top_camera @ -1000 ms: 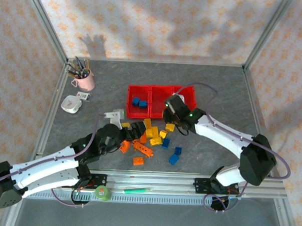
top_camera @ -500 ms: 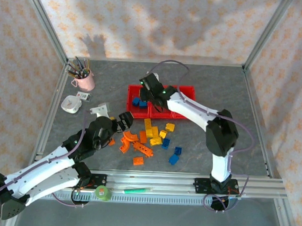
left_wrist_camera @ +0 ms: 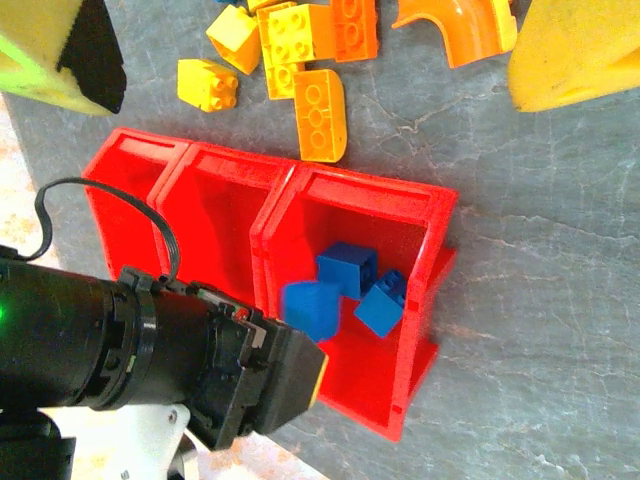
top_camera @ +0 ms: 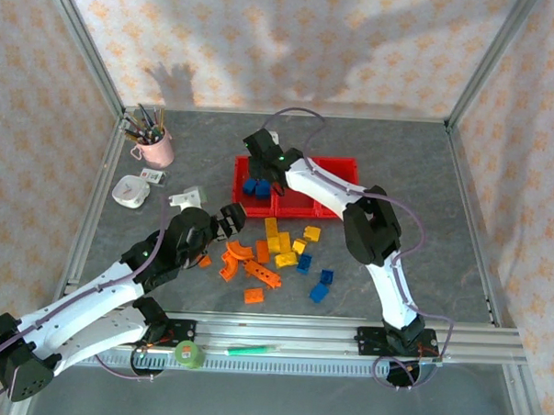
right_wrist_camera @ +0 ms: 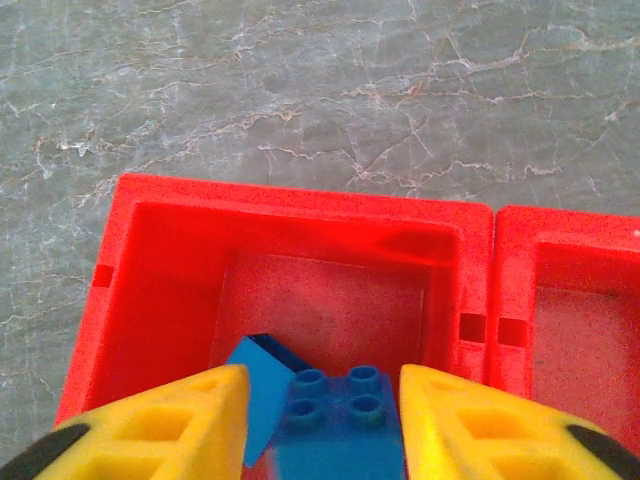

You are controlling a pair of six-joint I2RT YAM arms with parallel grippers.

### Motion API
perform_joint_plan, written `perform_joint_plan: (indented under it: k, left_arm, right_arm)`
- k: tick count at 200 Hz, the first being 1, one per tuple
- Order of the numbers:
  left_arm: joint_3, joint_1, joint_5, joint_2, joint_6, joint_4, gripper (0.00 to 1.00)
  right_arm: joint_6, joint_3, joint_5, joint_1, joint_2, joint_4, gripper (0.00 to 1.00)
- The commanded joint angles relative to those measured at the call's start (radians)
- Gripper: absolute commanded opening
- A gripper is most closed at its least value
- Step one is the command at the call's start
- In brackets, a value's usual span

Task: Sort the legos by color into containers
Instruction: Place the lego in the container, then pick up the lego from the bottom-center of the table.

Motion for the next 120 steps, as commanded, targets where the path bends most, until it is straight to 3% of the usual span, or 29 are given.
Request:
perform_joint_plan:
  k: [1,60,120]
  left_arm:
    - [-0.014,0.008,0.039,-0.027,0.000,0.018,0.99]
    - [0.013,0.009,0.090,-0.059,0.075,-0.016,0.99]
    - [-0.023,0.006,0.194,-0.067,0.101,0.035,0.99]
  right_arm:
    - [0.003,0.012,0.007,0.003,-0.063,-0.014,0.46]
    - [0.054,-0.169,-0.007,0.054,-0.271,-0.003,0.56]
    - [0.168,-0.527,-0.019,0.070,-0.571,0.013,0.67]
